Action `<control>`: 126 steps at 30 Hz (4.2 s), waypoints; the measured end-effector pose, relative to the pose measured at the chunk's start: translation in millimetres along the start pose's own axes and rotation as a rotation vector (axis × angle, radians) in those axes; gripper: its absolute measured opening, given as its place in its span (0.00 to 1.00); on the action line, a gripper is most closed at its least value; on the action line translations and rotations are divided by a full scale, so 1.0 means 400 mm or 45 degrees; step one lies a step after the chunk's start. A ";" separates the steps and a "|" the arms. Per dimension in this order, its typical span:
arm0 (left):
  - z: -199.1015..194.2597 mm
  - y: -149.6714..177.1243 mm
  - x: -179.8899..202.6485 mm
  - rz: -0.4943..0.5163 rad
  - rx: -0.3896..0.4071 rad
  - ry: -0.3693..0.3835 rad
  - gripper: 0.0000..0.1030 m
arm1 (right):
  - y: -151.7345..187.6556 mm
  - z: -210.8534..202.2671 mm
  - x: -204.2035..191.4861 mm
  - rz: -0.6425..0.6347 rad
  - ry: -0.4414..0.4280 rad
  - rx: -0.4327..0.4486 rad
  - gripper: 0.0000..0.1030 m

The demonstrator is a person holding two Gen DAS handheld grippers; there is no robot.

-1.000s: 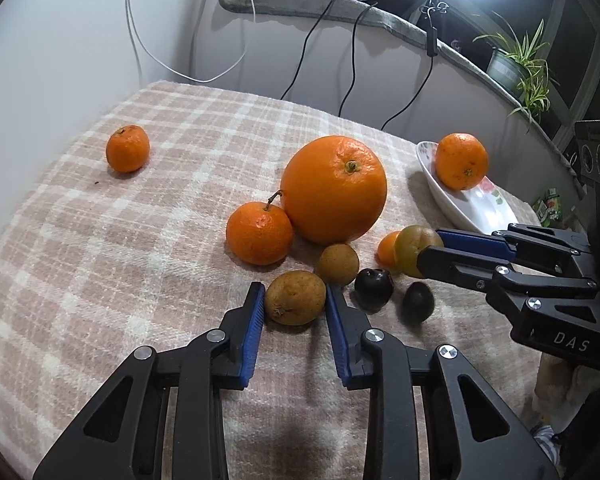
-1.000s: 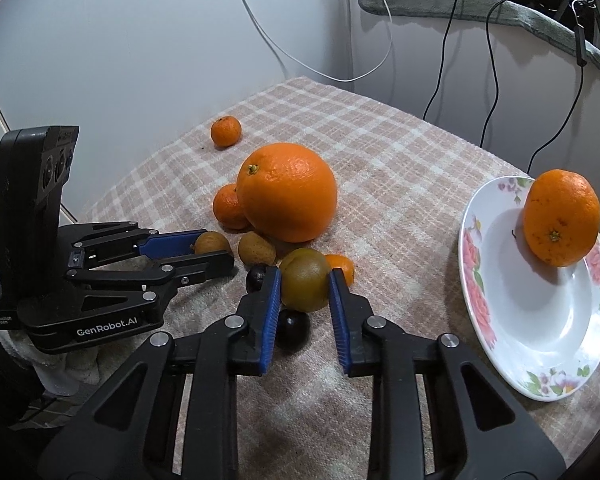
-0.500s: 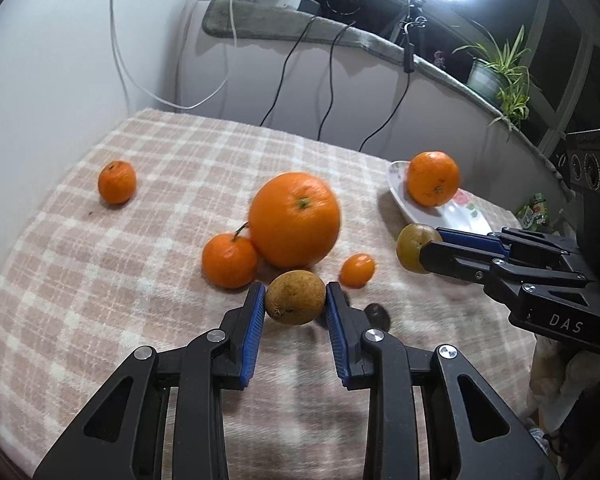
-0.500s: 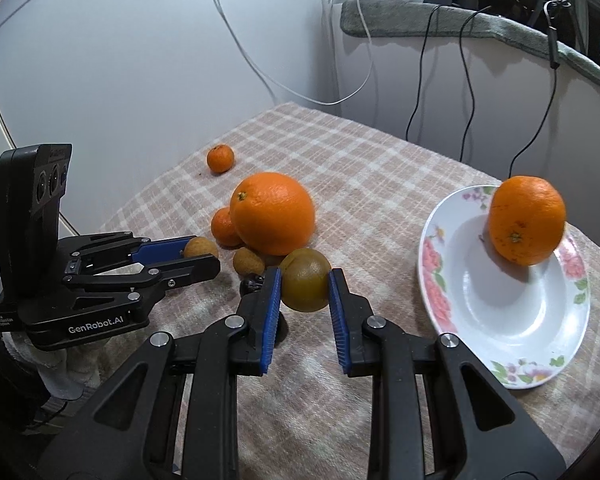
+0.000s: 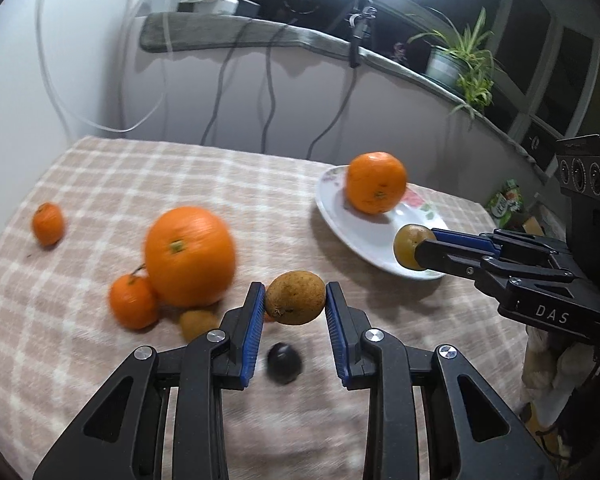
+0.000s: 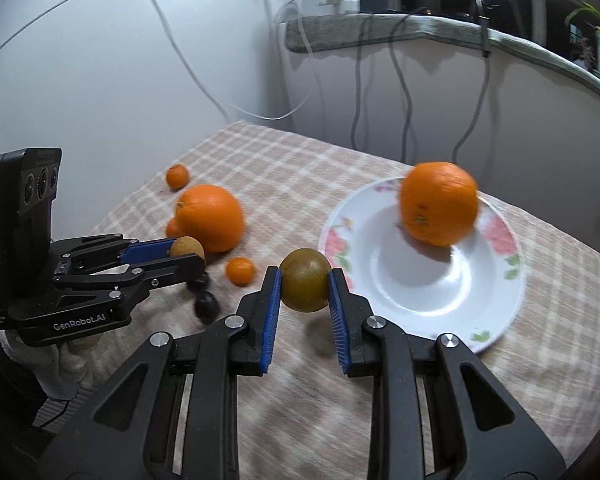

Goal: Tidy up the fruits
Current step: 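Carry both held kiwis over the white plate beside the large orange, then lower both kiwis onto the plate and open both grippers, then move both open grippers back toward the remaining fruit, then grasp a stemmed tangerine with the left gripper while the right gripper grasps a small mandarin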

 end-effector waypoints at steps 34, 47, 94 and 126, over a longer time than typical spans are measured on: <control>0.151 -0.062 0.165 0.147 -0.076 0.071 0.28 | 0.034 -0.021 0.238 0.150 0.160 -0.002 0.24; 0.152 -0.067 0.165 0.146 -0.069 0.064 0.43 | 0.033 -0.018 0.245 0.150 0.173 0.000 0.32; -0.029 -0.002 0.008 0.076 0.008 -0.091 0.73 | -0.001 -0.037 0.060 0.058 0.020 0.029 0.87; -0.035 0.078 -0.234 -0.115 -0.071 -0.190 0.44 | 0.023 0.168 -0.164 -0.043 -0.207 -0.197 0.53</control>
Point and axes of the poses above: each gripper's, at about its wrist camera, not at the fingertips, and z roughly the way its jaws point, x to its right, y to its underside, the point moved 5 cm from there along z, roughly the way its jaws point, and after that the axes turned 7 degrees about z, right-handed, at the moved point
